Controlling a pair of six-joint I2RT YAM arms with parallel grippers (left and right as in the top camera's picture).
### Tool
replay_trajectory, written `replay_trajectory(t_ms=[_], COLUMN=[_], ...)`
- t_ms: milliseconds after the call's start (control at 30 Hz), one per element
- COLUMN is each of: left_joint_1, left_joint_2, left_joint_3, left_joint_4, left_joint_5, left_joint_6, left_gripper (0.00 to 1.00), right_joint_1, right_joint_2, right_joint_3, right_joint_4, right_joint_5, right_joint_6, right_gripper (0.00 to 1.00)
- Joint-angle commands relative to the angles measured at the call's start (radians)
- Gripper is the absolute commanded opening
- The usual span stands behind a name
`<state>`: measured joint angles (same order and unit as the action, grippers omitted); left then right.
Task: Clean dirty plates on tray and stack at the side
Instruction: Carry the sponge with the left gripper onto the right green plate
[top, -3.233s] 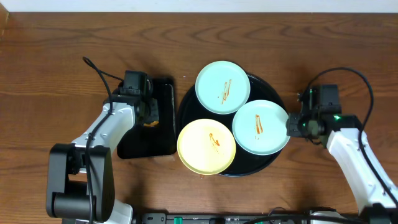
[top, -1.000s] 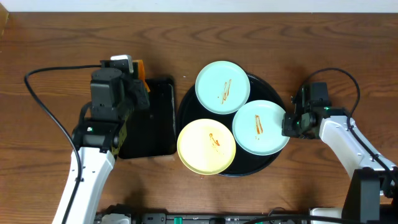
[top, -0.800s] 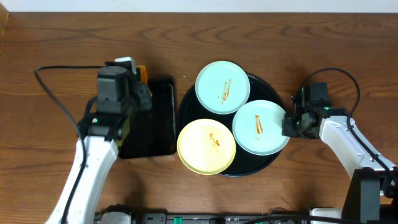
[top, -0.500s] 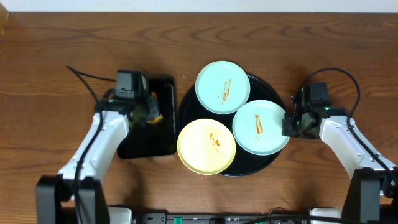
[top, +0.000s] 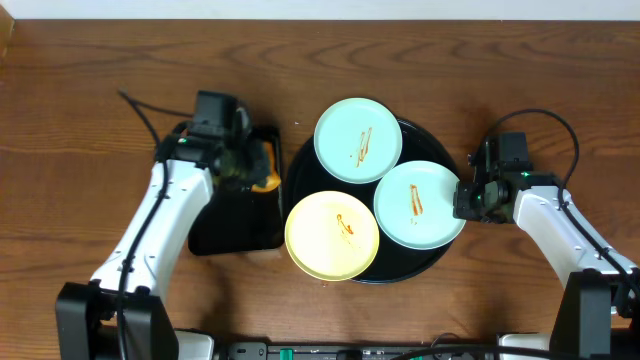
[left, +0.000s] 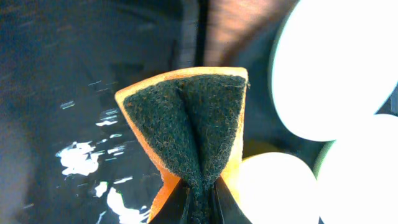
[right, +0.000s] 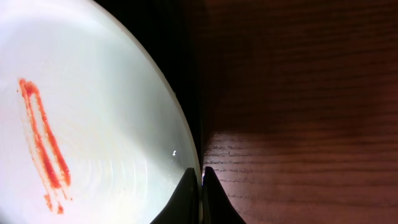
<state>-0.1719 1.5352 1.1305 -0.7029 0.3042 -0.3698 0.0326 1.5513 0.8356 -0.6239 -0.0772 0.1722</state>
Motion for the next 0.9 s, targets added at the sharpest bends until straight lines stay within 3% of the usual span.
replay_trajectory(t_ms=[0,400,867], left_joint_1=[-0.107,-0.479,-0.614], left_joint_2=[-0.01,0.176,0.43], left_joint_3=[0.037,0.05,0.225], left_joint_4=[0.021,0.412,0.501], left_joint_5=[0.025,0.032,0.232], left_joint_6=[-0.01,-0.074,-0.261], left_gripper=[0.07,0.07,0.08], right_joint_1=[-0.007,-0.007,-0.007], right_joint_2=[0.005,0.005,0.005], right_joint_3=[0.014,0.014,0.014], right_joint_4=[0.0,0.0,0.0], right_joint_5=[0.017,0.017,0.017], right_joint_6=[-0.005,-0.004,-0.005], right_gripper=[0.01,0.01,0.01])
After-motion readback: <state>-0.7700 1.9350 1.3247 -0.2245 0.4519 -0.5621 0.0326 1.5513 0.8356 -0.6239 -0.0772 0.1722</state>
